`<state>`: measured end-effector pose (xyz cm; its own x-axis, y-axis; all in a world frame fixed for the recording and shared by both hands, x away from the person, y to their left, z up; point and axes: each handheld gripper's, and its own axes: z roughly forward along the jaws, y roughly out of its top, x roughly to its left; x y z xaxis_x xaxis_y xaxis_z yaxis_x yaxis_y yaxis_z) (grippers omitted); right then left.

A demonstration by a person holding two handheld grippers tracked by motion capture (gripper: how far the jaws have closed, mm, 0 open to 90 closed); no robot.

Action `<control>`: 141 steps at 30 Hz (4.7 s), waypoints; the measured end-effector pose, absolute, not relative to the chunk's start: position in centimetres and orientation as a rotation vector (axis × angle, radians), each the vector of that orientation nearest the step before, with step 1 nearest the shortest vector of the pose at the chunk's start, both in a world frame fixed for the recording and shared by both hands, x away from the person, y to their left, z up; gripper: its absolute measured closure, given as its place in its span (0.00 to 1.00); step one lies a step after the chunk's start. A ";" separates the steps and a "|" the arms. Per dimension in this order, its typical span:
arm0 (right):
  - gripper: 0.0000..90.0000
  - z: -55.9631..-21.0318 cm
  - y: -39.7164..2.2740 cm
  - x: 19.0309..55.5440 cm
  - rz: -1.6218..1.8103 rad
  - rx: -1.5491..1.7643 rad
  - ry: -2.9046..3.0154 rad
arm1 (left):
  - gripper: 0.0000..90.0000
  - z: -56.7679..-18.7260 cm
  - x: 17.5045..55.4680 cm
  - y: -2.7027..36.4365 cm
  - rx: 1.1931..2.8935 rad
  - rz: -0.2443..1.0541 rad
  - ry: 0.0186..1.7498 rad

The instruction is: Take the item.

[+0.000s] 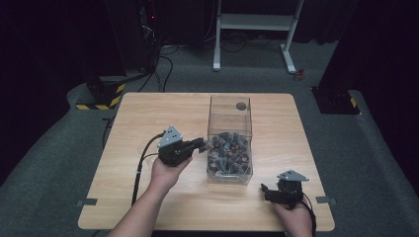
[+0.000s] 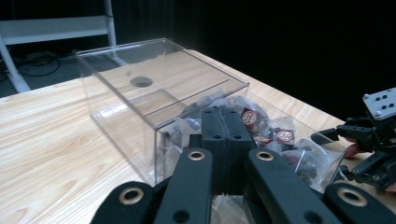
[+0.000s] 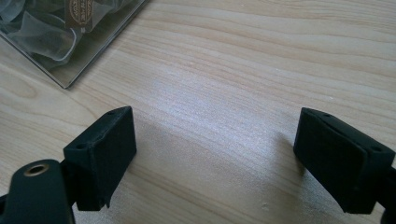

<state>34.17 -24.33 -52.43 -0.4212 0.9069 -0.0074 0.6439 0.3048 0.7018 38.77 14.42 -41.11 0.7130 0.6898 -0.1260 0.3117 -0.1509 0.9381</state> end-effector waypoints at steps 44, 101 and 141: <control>0.14 -52.4 -24.3 34.2 0.885 1.383 2.174 | 1.00 -40.3 37.7 24.1 1.683 0.550 0.946; 0.15 -52.4 -24.3 34.2 0.885 1.382 2.174 | 1.00 -44.5 37.0 29.1 1.700 0.581 1.135; 0.15 -52.4 -24.3 34.1 0.884 1.382 2.174 | 0.23 -45.5 34.2 30.7 1.715 0.533 1.176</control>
<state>34.15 -24.33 -52.43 -0.4211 0.9070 -0.0090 0.6430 0.3055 0.7023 34.23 30.73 -45.47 0.4414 0.8842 -0.1529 0.4677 -0.0813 0.8801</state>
